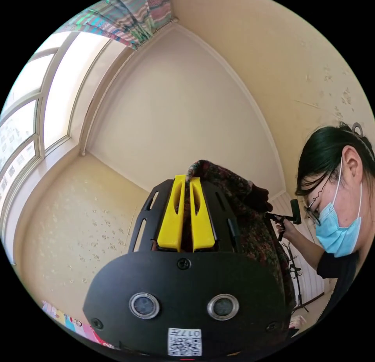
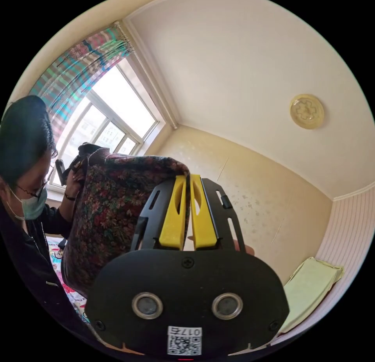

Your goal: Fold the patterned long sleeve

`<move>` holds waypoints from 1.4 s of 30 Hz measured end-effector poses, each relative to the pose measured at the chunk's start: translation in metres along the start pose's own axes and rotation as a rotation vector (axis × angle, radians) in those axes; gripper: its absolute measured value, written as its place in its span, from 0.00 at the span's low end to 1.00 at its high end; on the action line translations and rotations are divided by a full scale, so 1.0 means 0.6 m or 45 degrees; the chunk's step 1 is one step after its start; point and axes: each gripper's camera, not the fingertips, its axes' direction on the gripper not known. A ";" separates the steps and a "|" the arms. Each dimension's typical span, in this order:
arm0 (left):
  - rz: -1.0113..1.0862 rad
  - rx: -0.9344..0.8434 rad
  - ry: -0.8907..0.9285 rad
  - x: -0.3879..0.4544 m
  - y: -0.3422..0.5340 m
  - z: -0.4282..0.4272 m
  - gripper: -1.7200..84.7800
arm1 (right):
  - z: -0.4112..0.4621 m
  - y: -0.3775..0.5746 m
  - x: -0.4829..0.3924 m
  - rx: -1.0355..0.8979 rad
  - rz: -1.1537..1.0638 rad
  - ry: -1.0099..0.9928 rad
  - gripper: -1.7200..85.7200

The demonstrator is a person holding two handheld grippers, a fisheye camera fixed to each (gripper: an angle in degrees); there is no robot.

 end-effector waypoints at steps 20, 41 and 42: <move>0.042 -0.932 -0.586 -0.579 0.580 0.570 0.06 | 1.140 0.688 0.602 -0.624 0.599 -0.249 0.10; -0.504 -2.479 -0.546 -0.505 1.121 0.133 0.14 | 1.016 1.529 0.398 -1.381 0.910 -0.738 0.14; -0.400 -2.523 -0.485 -0.473 1.131 0.161 0.13 | 1.017 1.524 0.381 -1.404 0.852 -0.750 0.13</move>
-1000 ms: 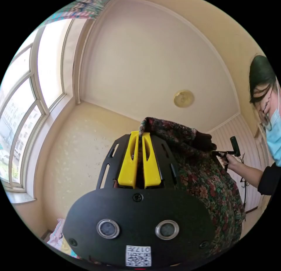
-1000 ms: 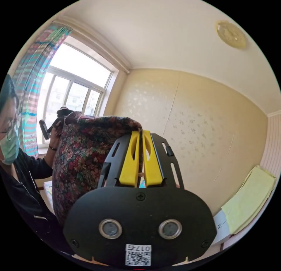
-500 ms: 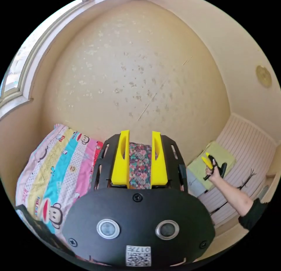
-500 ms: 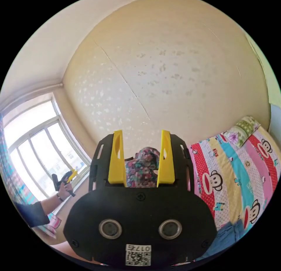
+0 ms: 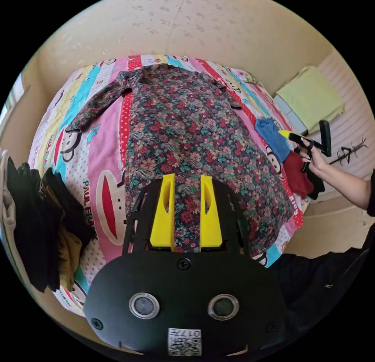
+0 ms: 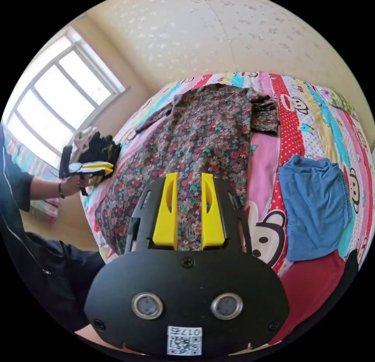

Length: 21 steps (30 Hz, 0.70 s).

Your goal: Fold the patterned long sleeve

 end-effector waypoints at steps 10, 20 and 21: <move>-0.201 -0.256 -0.197 0.051 -0.074 0.134 0.10 | 0.182 0.005 0.034 -0.517 0.276 0.497 0.13; -0.339 -0.741 -0.095 -0.002 -0.289 0.096 0.09 | 0.170 -0.209 0.206 -1.216 0.369 0.208 0.13; -0.346 -0.828 -0.080 -0.011 -0.316 0.099 0.09 | 0.172 -0.218 0.215 -1.253 0.375 0.192 0.13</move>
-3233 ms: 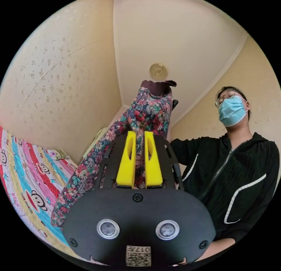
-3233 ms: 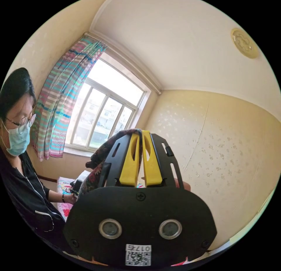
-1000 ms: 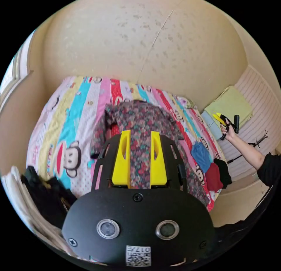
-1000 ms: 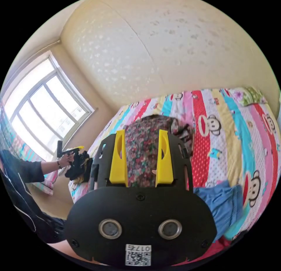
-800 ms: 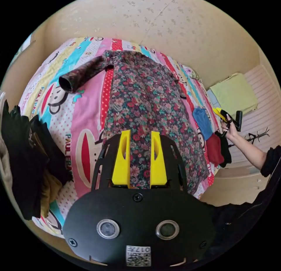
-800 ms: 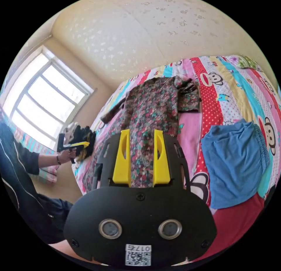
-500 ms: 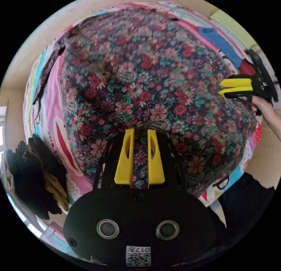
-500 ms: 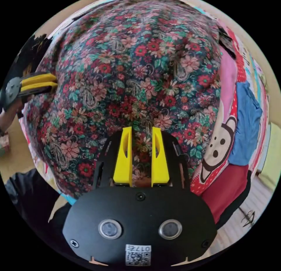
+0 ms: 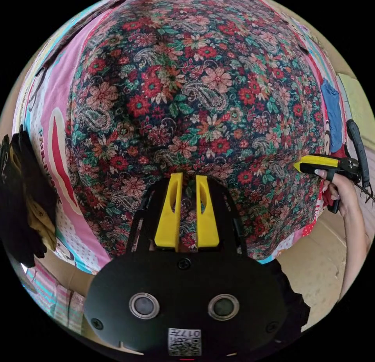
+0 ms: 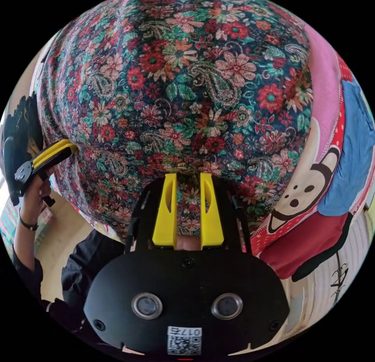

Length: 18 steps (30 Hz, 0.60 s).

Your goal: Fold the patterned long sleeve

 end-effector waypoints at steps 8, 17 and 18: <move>-0.042 -0.217 0.093 -0.030 -0.071 -0.061 0.09 | -0.066 -0.005 0.052 -0.039 0.058 -0.023 0.13; -0.026 -0.042 0.061 -0.042 -0.043 -0.092 0.09 | -0.088 0.086 0.073 0.300 0.041 0.014 0.13; -0.013 -0.045 0.055 -0.044 -0.043 -0.095 0.09 | -0.090 0.089 0.071 0.297 0.029 0.026 0.12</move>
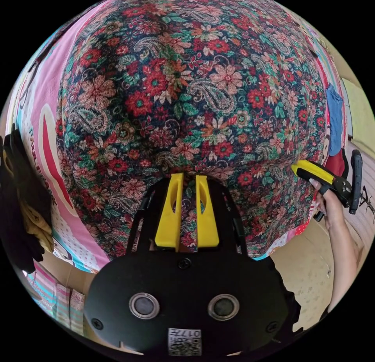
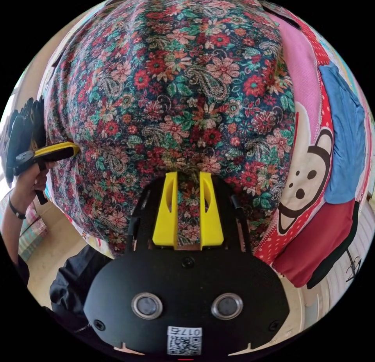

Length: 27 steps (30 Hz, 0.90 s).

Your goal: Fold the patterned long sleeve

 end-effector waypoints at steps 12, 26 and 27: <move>-0.107 0.207 0.515 -0.143 0.219 0.004 0.05 | -0.048 0.148 0.011 -0.071 -0.087 0.032 0.13; -0.246 0.375 0.342 -0.383 0.432 0.052 0.15 | -0.028 0.441 0.171 0.100 0.259 -0.138 0.17; -0.271 0.333 0.394 -0.382 0.420 0.072 0.16 | -0.030 0.445 0.172 0.121 0.289 -0.146 0.17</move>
